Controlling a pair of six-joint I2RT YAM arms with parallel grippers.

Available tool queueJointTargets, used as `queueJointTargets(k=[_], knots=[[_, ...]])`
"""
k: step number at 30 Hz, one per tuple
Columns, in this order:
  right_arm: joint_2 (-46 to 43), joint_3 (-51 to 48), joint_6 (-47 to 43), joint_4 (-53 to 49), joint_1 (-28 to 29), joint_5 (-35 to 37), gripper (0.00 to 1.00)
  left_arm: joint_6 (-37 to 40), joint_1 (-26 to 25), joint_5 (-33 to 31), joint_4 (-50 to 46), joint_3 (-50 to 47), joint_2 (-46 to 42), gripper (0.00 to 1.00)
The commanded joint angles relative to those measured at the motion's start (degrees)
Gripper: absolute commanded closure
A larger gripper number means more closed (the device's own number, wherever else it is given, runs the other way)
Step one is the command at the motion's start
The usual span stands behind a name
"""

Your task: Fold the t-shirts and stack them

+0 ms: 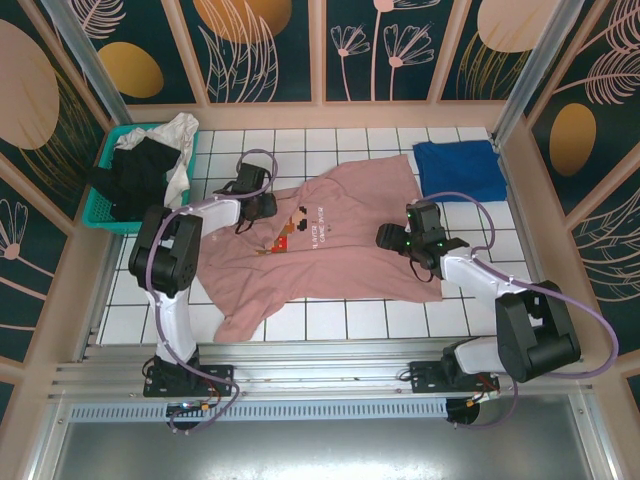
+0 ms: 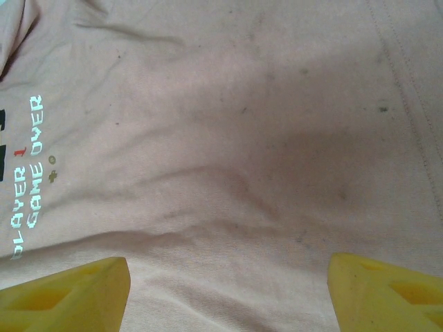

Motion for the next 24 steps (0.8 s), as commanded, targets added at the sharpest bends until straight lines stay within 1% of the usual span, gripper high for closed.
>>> queueJointTargets(k=[1,4,8,9,11,13,14,15,17,18,19,20,23,24], knots=[[-1.4,-0.9,-1.3,0.6,0.3,0.6,0.25,0.8,0.3,-2.2,-1.2,3.9,1.6,0.61],[-1.4,-1.1,-1.3,0.8,0.2,0.6,0.25,1.5,0.3,-4.3,-4.0,7.3,4.6,0.62],[-1.4,-1.4,-1.4,0.9,0.1,0.6,0.25,2.1,0.3,-4.2,-4.0,8.3,5.9,0.79],[-1.3,-1.5,-1.4,0.8,0.2,0.7,0.25,2.3,0.3,-3.9,-3.9,8.2,5.8,0.81],[-1.2,-1.5,-1.5,0.9,0.0,0.7,0.25,2.6,0.3,-3.5,-3.9,8.3,5.5,0.83],[-1.2,-1.4,-1.5,1.0,-0.1,0.7,0.25,2.9,0.3,-3.4,-4.4,8.6,5.4,0.79],[-1.1,-1.4,-1.5,1.1,-0.2,0.6,0.25,3.0,0.3,-3.3,-4.8,8.8,5.5,0.74],[-1.0,-1.4,-1.6,1.1,-0.2,0.6,0.25,3.0,0.3,-3.4,-5.3,9.0,5.6,0.65],[-0.8,-1.4,-1.6,1.3,-0.3,0.3,0.25,2.9,0.3,-3.0,-5.4,8.8,5.8,0.55],[-0.8,-1.5,-1.5,1.5,-0.3,0.1,0.25,2.8,0.3,-2.5,-5.2,8.6,5.9,0.53],[-0.7,-1.6,-1.4,1.6,-0.3,0.0,0.25,2.6,0.3,-2.1,-4.9,8.4,6.0,0.53],[-0.7,-1.7,-1.4,1.7,-0.3,0.0,0.25,2.5,0.2,-1.4,-4.6,8.0,6.1,0.56],[-0.4,-1.7,-1.3,1.7,-0.3,0.1,0.25,2.2,0.3,-0.7,-3.7,7.3,6.1,0.71],[-0.4,-1.7,-1.4,1.6,-0.3,0.0,0.25,2.2,0.2,-1.0,-3.7,7.4,6.1,0.74]])
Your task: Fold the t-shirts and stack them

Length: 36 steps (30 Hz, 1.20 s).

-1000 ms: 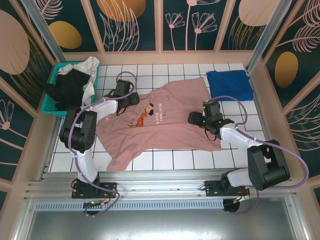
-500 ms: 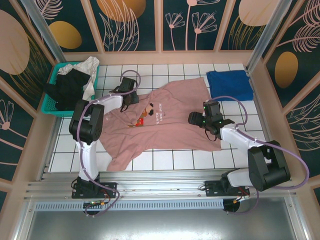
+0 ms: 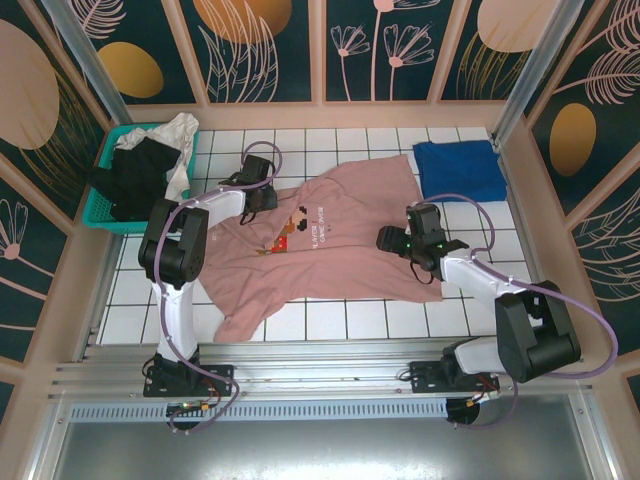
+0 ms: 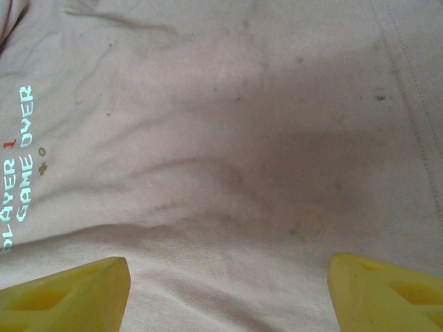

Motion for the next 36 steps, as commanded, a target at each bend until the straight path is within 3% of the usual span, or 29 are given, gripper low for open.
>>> queueJointTargets(k=[1,6,18,25,32,33,35,36], knots=[[-0.5,-0.9,-1.0,1.3,-0.3,0.1,0.25,0.1,0.3,0.3,-0.1,-0.1,1.2,0.79],[-0.7,-0.9,-1.0,1.5,-0.3,0.1,0.25,1.1,0.3,-0.9,-1.5,1.9,-0.3,0.99],[0.5,-0.7,-1.2,2.2,-0.3,-0.2,0.25,2.9,0.3,-0.1,-1.7,1.4,-5.1,1.00],[1.6,0.1,-1.4,2.8,-0.3,-0.5,0.25,15.1,0.6,-10.0,-4.4,23.4,0.7,1.00],[3.8,0.9,-1.1,3.1,-0.4,-1.7,0.25,32.5,1.1,-19.4,0.1,49.7,18.3,0.98],[3.9,1.1,-1.2,3.0,-0.4,-1.8,0.25,33.2,1.2,-21.5,-0.8,53.5,21.0,0.86],[4.1,1.5,-1.3,2.5,-0.3,-2.0,0.25,33.3,1.9,-25.2,-2.5,59.1,25.5,0.31],[4.0,1.6,-1.3,2.4,-0.3,-2.0,0.25,32.8,2.0,-26.3,-3.2,60.1,26.4,0.10]])
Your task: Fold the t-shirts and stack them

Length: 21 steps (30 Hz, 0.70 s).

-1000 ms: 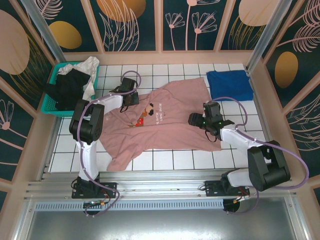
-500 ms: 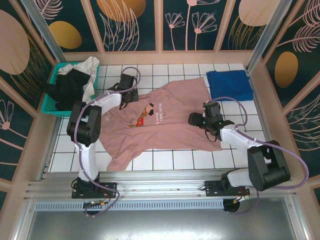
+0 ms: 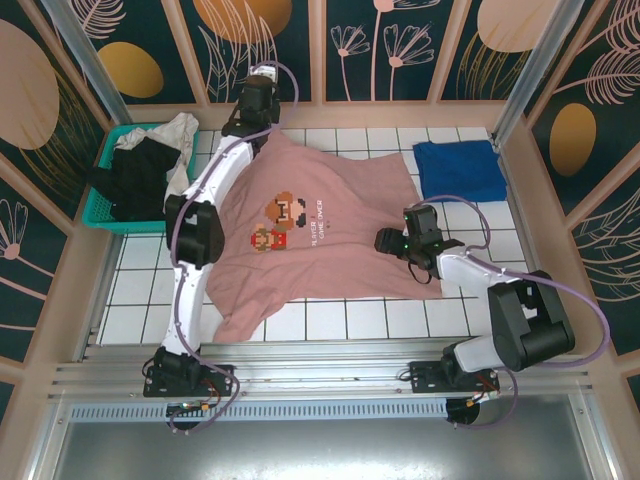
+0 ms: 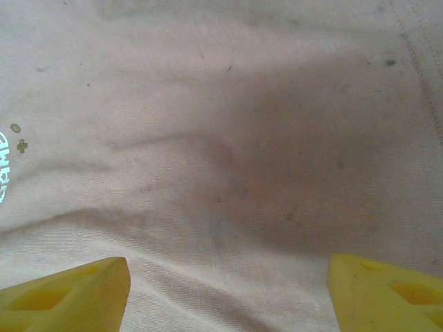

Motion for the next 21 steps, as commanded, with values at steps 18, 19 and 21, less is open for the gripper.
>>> queueJointTargets(k=[18,19,21], knots=[[8.9,5.3,2.3,-6.1,-7.6,5.7,0.25,-27.1,1.6,5.1,-14.3,-48.7,-30.5,0.02],[7.7,4.7,2.3,-6.5,-8.1,5.8,0.25,-29.1,1.7,6.4,-13.2,-54.1,-34.7,0.01],[5.0,4.8,2.3,-8.3,-8.7,4.4,0.25,-32.1,1.6,11.4,-11.5,-63.3,-42.3,0.01]])
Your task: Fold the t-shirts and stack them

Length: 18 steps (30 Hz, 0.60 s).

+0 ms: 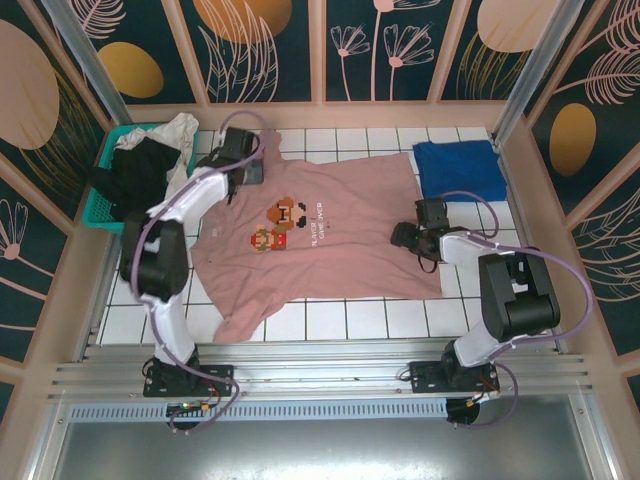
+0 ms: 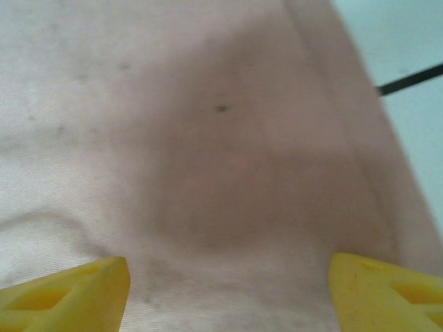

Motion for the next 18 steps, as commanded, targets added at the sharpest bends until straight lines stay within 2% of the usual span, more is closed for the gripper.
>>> queueJointTargets(k=[1,3,6,8,11,14,18], knots=[[-5.4,-0.1,1.7,-5.6,-0.6,0.8,0.24,-10.7,-0.3,8.8,1.2,-13.3,-12.6,0.02],[-9.5,-0.2,3.3,-9.2,-0.6,0.7,0.23,-14.0,-1.8,9.6,0.1,-20.9,-20.4,0.03],[-16.3,-3.0,8.6,-13.8,-0.6,3.0,0.21,-21.4,-7.2,7.5,-6.5,-29.5,-28.2,0.11],[-20.9,-5.9,13.0,-16.4,-0.7,4.6,0.17,-28.2,-13.0,5.7,-12.5,-33.7,-30.9,0.13],[-26.1,-9.8,19.9,-20.3,-0.7,6.3,0.08,-39.7,-20.4,6.6,-18.4,-39.9,-35.4,0.16],[-28.7,-11.8,25.2,-24.8,-0.6,8.0,0.08,-49.2,-26.1,6.7,-24.3,-43.9,-42.9,0.23],[-30.3,-11.7,28.3,-28.6,-0.6,11.4,0.08,-59.5,-32.3,4.4,-40.3,-44.0,-49.0,0.30]])
